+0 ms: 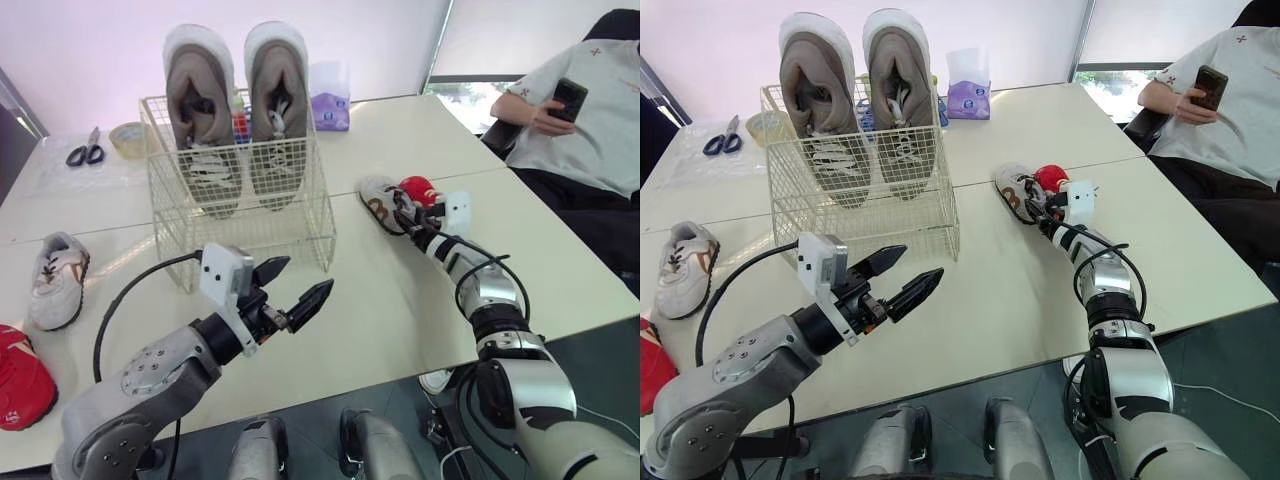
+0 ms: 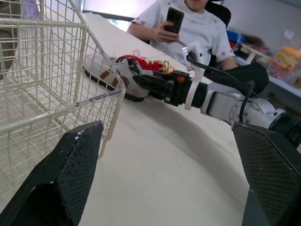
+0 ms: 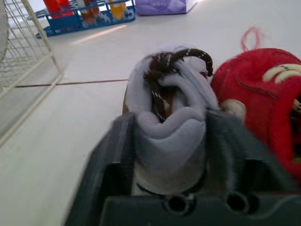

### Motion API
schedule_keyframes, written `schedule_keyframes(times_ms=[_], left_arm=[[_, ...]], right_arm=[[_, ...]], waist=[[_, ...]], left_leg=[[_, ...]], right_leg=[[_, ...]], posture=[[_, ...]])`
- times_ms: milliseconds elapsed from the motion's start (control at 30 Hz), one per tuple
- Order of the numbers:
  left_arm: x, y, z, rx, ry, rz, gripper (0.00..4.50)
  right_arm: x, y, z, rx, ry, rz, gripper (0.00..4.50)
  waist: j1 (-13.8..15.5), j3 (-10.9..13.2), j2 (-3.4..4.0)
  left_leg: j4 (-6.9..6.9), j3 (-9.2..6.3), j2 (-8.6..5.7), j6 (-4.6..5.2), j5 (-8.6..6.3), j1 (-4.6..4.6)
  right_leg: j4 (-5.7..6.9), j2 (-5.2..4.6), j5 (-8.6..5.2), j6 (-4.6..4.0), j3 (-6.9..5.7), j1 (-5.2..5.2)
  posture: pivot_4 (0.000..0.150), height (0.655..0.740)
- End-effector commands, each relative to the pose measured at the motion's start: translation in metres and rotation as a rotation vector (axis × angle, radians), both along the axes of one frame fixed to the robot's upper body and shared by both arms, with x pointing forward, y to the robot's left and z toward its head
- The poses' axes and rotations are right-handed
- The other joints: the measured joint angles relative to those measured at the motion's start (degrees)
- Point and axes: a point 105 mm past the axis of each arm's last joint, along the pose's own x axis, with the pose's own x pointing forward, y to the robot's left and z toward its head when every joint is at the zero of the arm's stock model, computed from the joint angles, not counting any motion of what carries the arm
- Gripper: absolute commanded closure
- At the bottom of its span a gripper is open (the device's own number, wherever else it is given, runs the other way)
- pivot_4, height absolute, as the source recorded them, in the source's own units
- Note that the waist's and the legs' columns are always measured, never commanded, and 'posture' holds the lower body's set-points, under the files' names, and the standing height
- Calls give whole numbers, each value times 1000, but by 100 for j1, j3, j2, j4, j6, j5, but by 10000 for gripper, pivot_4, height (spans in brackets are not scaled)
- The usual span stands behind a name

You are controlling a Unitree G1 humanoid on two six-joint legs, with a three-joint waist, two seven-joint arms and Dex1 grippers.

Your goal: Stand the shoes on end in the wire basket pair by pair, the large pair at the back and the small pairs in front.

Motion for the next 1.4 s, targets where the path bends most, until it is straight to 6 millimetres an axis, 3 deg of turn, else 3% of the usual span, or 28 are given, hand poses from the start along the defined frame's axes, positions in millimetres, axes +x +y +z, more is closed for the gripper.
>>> schedule_keyframes(times_ms=[33, 167, 233, 333, 467, 567, 633, 767, 900, 1000, 1167, 1400], left_arm=[[-5, 1, 13, 4, -60, -13, 0], [-2, 8, 21, 13, -76, -11, 0], [1, 14, 31, -11, -94, -4, 0], [2, 29, 55, -59, -128, -13, 0], [-1, 40, 71, -62, -127, -58, 0], [0, 52, 97, -103, -164, -100, 0], [2, 60, 111, -121, -186, -109, 0], [16, 83, 139, -110, -247, -51, 0], [29, 115, 178, -178, -298, -7, 0], [31, 125, 202, -226, -324, -46, 0], [29, 122, 235, -339, -360, -193, 0], [31, 97, 243, -362, -351, -342, 0]], right_arm=[[-1, 4, -11, -45, 31, 10, 43055], [0, 4, -5, -60, 0, 0, 44594], [1, 0, 12, -29, -65, -26, 44594], [-1, -11, 74, 49, -258, -58, 44594], [-13, -18, 129, 100, -402, -64, 44594], [-32, -28, 187, 100, -559, -76, 44594], [-42, -31, 212, 94, -626, -80, 44594], [-65, -16, 266, 81, -787, -2, 44594], [-101, 31, 304, 32, -926, 296, 44594], [-126, 57, 317, -70, -1027, 470, 44594], [-150, 85, 324, -225, -1104, 678, 44594], [-164, 108, 319, -310, -1142, 843, 44594]], waist=[[5, 0, 0], [2, 0, 0], [4, 0, 1], [19, 9, 7], [27, 17, 16], [43, 18, 16], [46, 19, 16], [11, 20, 18], [0, 22, 18], [8, 23, 19], [48, 25, 12], [34, 23, 7]], left_leg=[[0, -2, 0, 0, 0, 0], [-2, -8, 0, 0, 0, 0], [-2, -9, 0, 0, 0, 0], [-2, -9, 1, 0, 0, -11], [-17, -2, -2, -1, 1, -16], [-35, 5, -4, -1, 1, -18], [-41, 8, -4, -1, 1, -17], [-44, 28, -3, -2, 0, -11], [-48, 33, 1, -2, 0, -10], [-55, 37, 7, -1, 1, -11], [-55, 41, 3, -2, 1, -18], [-40, 48, -11, -3, 1, -17]], right_leg=[[1, 1, 0, 0, 0, 0], [2, 3, 0, -1, -1, -1], [2, 3, 0, -1, -2, -1], [6, 2, 1, -1, -2, -16], [9, -1, 2, 2, 1, -32], [4, -1, 0, 5, 0, -41], [2, 0, -3, 6, -1, -41], [-2, 2, -3, 5, -1, -41], [1, 5, -2, 4, -2, -47], [4, 11, -1, 4, -2, -54], [-4, 2, -3, 7, -4, -51], [-4, -19, 0, 12, 0, -40]], posture=[[1500, 7400], [1500, 7400], [1500, 7400], [1500, 7400], [1500, 7400], [1500, 7400], [1500, 7400], [1500, 7400], [1500, 7400], [1500, 7400], [1500, 7400], [1500, 7400]])
